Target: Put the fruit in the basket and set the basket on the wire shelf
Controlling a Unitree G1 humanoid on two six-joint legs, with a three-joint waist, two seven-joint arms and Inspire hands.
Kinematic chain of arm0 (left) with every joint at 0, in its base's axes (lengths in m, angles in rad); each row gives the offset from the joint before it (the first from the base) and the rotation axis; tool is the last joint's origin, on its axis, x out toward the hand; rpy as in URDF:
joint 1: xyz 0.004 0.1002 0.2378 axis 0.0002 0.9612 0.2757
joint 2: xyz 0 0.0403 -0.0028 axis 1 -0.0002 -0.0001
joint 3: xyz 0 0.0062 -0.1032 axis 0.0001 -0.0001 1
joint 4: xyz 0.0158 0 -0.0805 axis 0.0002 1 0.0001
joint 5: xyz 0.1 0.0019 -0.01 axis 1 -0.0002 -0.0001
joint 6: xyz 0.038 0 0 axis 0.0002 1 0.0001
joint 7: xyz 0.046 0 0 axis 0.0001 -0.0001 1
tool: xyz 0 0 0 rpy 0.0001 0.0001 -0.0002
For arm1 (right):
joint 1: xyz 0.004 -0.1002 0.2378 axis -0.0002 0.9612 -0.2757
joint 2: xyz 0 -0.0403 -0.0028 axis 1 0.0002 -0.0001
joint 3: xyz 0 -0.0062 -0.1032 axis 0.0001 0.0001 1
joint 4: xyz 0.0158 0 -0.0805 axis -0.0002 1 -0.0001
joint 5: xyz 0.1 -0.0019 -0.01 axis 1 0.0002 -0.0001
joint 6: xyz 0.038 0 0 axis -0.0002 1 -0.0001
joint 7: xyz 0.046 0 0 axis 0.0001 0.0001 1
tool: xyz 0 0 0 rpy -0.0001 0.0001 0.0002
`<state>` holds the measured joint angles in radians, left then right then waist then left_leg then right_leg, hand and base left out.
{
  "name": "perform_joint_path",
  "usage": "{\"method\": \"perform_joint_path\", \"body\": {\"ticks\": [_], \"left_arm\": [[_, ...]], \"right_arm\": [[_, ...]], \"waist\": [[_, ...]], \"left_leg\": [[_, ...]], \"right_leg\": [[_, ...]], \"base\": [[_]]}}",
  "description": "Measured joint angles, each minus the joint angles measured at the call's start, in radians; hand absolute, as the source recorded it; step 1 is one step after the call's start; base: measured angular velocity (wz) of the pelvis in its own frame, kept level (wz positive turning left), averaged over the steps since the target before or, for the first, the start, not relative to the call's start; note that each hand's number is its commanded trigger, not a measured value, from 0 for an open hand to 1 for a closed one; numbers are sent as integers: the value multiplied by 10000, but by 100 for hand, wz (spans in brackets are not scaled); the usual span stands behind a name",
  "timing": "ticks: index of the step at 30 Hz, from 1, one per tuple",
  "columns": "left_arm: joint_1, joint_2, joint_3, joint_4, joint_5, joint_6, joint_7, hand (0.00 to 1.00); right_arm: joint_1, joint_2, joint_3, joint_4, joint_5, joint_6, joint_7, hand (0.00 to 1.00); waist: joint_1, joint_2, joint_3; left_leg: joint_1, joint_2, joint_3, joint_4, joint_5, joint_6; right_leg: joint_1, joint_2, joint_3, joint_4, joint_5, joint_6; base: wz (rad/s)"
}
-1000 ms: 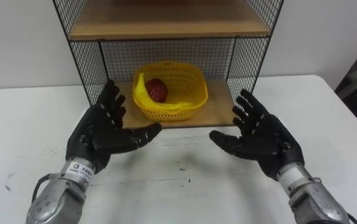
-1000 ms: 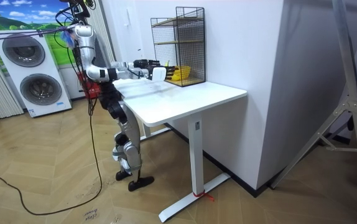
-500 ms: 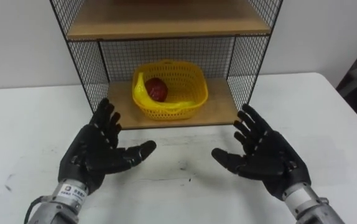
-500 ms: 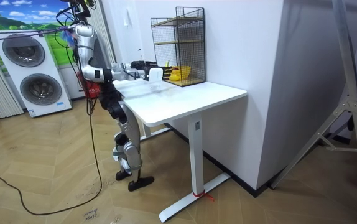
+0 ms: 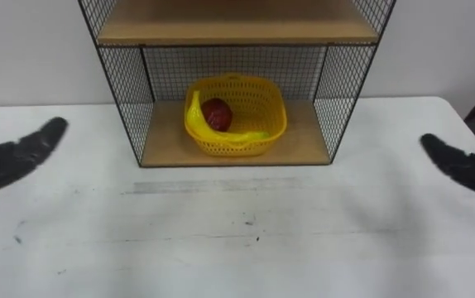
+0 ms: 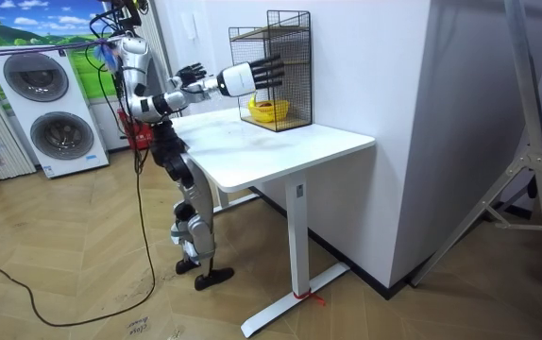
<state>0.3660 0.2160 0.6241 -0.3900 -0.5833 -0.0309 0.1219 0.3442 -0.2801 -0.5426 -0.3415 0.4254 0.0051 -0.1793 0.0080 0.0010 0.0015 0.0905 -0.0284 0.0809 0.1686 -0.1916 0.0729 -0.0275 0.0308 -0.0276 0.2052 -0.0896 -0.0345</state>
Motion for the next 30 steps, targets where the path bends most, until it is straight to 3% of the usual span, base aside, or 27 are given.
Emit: {"method": "perform_joint_path", "body": {"ticks": [5, 7, 10, 12, 13, 17, 20, 24, 28, 30], "left_arm": [[465, 5, 2260, 150, 31, -170, 1729, 0], [684, 7, 2665, 438, -362, -380, 2251, 0], [982, 44, 3411, 1602, -1446, -439, 2840, 0], [1063, 229, 3840, 3069, -1798, -444, 3422, 0], [1101, 273, 3879, 3409, -1975, -458, 3532, 0], [1363, 421, 3810, 6546, -3176, -595, 3610, 0], [1260, 404, 3308, 9129, -3496, -599, 3537, 0], [947, 412, 3298, 12257, -4439, -612, 3008, 0], [892, 261, 3036, 13870, -4255, -616, 2498, 0], [844, 114, 2529, 14467, -4010, -606, 2223, 0]], "right_arm": [[393, -19, -1819, -12, -32, -39, -1861, 0], [457, -26, -2220, 10, -19, -86, -2425, 0], [540, -146, -2895, 595, 510, -275, -3102, 0], [553, -270, -3384, 1405, 583, -297, -3869, 0], [559, -274, -3456, 1639, 603, -335, -4023, 0], [597, -302, -3635, 4215, 1672, -490, -4683, 0], [602, -360, -3617, 6863, 2924, -498, -4770, 0], [551, -346, -3503, 9886, 4424, -652, -4707, 0], [214, -235, -3199, 12572, 4427, -726, -4077, 0], [-129, -90, -2535, 13984, 4409, -724, -3715, 0]], "waist": [[177, -102, -69], [171, -67, -63], [243, 50, -119], [236, 137, -136], [236, 156, -135], [84, 205, -155], [-6, 199, -159], [29, 243, -148], [28, 239, -146], [29, 240, -145]], "left_leg": [[-82, -10, -26, -2, -31, -73], [-81, -9, -39, 2, -29, -76], [-79, -5, -34, 9, -36, -84], [-112, -11, -31, 18, -47, -82], [-117, -14, -36, 19, -46, -83], [-464, -22, -203, 266, -94, -69], [-534, -34, -298, 311, -108, -61], [-520, -29, -325, 320, -136, -57], [-412, -26, -367, 377, -177, -59], [-401, -26, -363, 391, -178, -66]], "right_leg": [[-116, -21, -39, 190, -76, -56], [-95, -40, -100, 183, -80, -59], [-105, -56, -145, 142, -98, -26], [-139, -61, -134, 144, -119, 7], [-141, -63, -138, 150, -119, 8], [-246, -115, -306, 169, -130, -7], [-245, -111, -308, 152, -107, -55], [-207, -104, -308, 146, -130, -55], [-76, -107, -326, 159, -281, -2], [-60, -108, -321, 161, -276, 0]], "base": [[0], [5], [0], [0], [4], [15], [13], [0], [2], [0]]}}
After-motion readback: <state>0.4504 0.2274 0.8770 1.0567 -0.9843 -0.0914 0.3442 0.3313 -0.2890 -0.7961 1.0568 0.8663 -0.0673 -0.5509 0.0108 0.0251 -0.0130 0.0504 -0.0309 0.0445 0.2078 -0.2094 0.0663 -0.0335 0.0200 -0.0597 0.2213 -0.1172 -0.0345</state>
